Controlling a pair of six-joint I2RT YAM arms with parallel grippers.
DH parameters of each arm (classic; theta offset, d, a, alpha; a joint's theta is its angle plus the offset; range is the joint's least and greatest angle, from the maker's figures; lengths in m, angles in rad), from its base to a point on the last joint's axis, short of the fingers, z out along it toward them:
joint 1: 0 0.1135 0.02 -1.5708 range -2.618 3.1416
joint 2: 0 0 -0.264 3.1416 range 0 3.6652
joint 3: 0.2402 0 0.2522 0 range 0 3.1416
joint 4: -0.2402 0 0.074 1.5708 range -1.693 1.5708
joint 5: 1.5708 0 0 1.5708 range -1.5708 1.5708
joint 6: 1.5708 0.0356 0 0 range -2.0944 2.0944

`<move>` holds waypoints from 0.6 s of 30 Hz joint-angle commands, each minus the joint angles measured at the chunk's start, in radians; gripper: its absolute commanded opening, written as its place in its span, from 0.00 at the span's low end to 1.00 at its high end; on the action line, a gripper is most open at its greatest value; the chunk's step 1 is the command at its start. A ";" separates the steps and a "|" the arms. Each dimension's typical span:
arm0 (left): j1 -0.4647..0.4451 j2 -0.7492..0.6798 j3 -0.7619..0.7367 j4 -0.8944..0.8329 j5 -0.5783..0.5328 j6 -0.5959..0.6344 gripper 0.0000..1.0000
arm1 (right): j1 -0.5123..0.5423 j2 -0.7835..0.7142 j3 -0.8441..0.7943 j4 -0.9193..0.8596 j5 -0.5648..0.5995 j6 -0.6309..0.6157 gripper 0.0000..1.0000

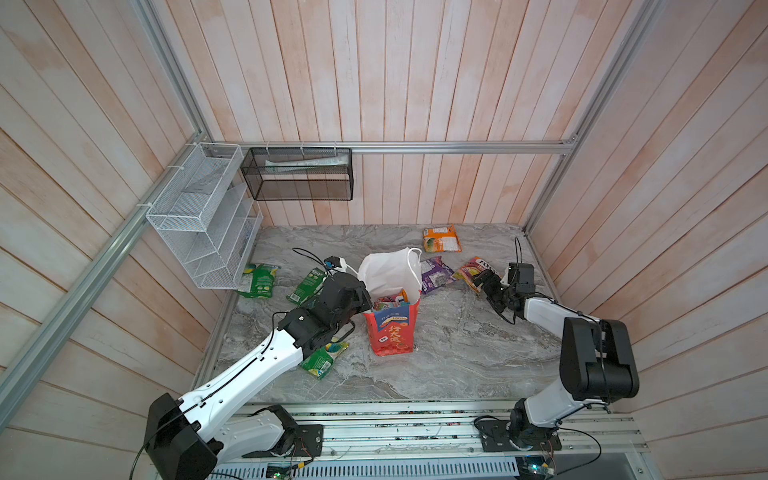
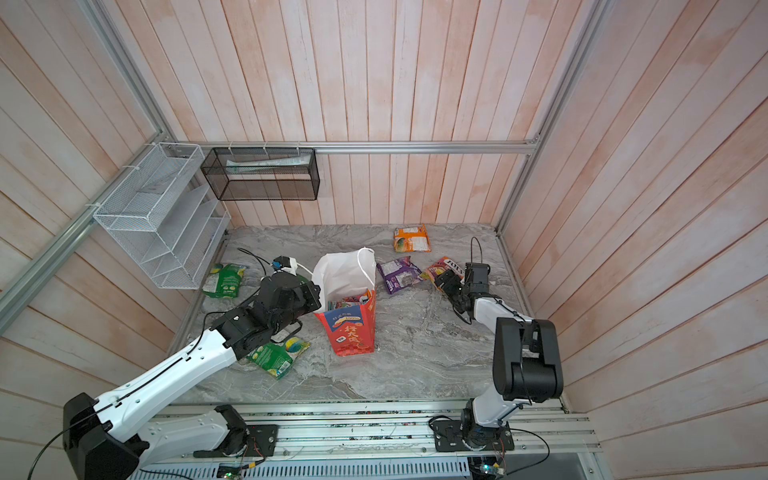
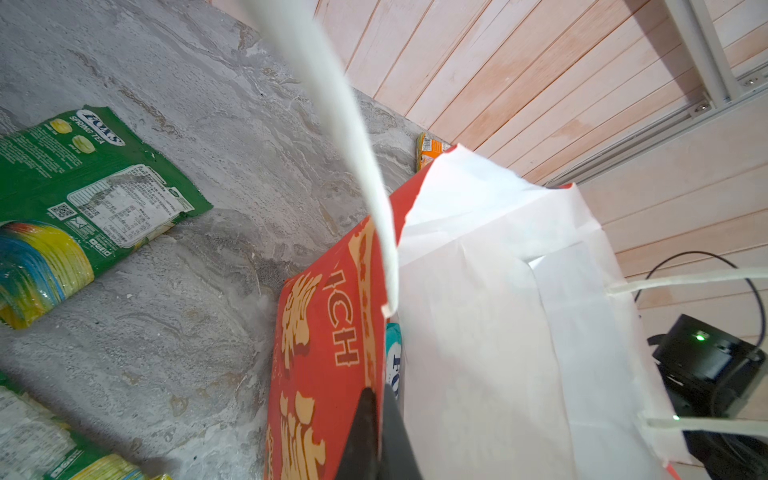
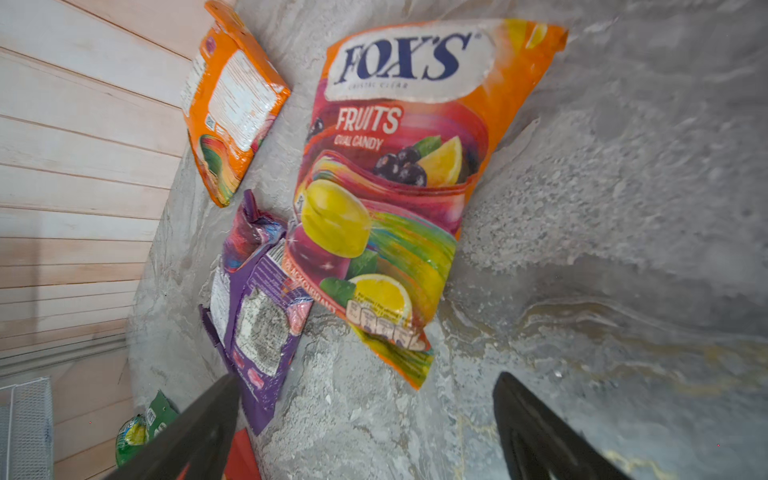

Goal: Place the snacks into the paper bag
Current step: 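Move the right gripper away from the bag toward the FOX'S packet, then grasp the orange FOX'S fruits packet with the right gripper and lift it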

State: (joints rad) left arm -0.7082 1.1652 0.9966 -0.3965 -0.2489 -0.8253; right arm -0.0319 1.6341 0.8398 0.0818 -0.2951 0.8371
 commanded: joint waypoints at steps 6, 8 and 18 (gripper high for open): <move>-0.005 -0.002 0.007 -0.012 -0.018 0.020 0.00 | -0.049 0.071 0.051 0.054 -0.070 0.022 0.93; -0.005 -0.001 0.007 -0.012 -0.015 0.020 0.00 | -0.058 0.088 0.062 0.066 -0.090 0.018 0.90; -0.006 0.005 0.006 -0.007 -0.015 0.020 0.00 | -0.076 0.179 0.124 0.074 -0.139 0.043 0.81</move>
State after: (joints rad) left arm -0.7082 1.1648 0.9966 -0.3962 -0.2485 -0.8230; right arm -0.1017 1.7798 0.9398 0.1368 -0.4007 0.8631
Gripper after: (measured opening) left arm 0.049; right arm 0.820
